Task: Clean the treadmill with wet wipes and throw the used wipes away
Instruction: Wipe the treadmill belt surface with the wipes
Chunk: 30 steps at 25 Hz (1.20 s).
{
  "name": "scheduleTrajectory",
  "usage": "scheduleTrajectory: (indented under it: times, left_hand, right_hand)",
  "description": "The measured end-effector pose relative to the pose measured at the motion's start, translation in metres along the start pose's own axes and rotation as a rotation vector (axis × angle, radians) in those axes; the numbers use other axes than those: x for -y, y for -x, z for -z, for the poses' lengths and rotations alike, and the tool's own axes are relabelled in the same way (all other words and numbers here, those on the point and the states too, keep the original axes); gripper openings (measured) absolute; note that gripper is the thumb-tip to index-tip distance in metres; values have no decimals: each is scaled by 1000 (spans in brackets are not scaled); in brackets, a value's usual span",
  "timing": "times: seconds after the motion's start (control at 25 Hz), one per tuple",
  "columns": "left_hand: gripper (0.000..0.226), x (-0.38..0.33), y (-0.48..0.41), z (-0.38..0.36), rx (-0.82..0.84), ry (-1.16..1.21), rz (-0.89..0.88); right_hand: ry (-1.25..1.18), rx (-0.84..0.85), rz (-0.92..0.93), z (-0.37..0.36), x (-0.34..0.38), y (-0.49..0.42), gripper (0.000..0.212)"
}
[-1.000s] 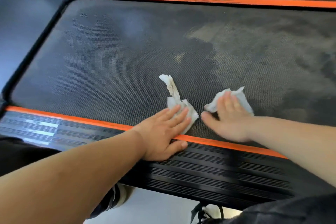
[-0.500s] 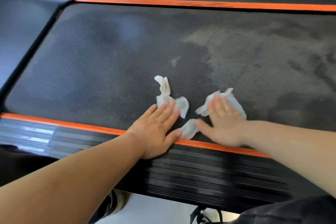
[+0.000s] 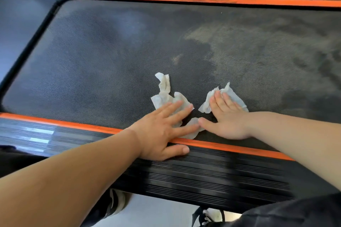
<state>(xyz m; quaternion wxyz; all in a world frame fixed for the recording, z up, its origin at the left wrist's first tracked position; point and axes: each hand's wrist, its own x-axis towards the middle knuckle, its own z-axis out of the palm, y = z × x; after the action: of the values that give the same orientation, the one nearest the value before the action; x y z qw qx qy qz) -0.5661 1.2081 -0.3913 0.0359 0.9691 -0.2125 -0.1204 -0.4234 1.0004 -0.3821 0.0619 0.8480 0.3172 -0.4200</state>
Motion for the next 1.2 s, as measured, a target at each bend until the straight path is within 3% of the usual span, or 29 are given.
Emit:
scheduleTrajectory:
  times: [0.08, 0.2, 0.36, 0.48, 0.56, 0.72, 0.8, 0.88, 0.92, 1.0, 1.12, 1.2]
  left_hand:
    - [70, -4, -4, -6, 121, 54, -15]
    - [77, 6, 4, -11, 152, 52, 73]
    - [94, 7, 12, -12, 127, 109, 444]
    - [93, -16, -3, -11, 188, 179, 275]
    - [90, -12, -4, -8, 198, 142, 176]
    - [99, 10, -4, -6, 128, 205, 474]
    - [99, -3, -12, -3, 166, 224, 349]
    - [90, -18, -18, 1, 180, 251, 193]
    - [82, -19, -20, 2, 123, 268, 152]
    - [59, -13, -20, 5, -94, 253, 107]
    - [35, 3, -27, 14, -373, 138, 122]
    - [41, 16, -37, 21, -439, 77, 296]
  right_hand:
    - [-16, 2, 6, 0, -1, -1, 106]
    - [31, -1, 59, -1, 4, 3, 105]
    - [155, 55, 311, -6, 27, 9, 98]
    - [142, 47, 274, -3, 25, -1, 94]
    - [49, -32, 75, 8, 11, -8, 100]
    - [-198, -51, -352, 29, -21, -2, 102]
    - [-165, -50, -337, 25, -11, 1, 108]
    - [-63, -30, -71, 9, 14, -3, 119]
    - [-29, -8, 78, -1, 24, -5, 126]
    - [-24, 7, 202, -6, 27, -10, 136]
    - [-58, -72, 143, 8, 7, -17, 124]
    - [-43, -93, 85, 13, 2, -18, 113]
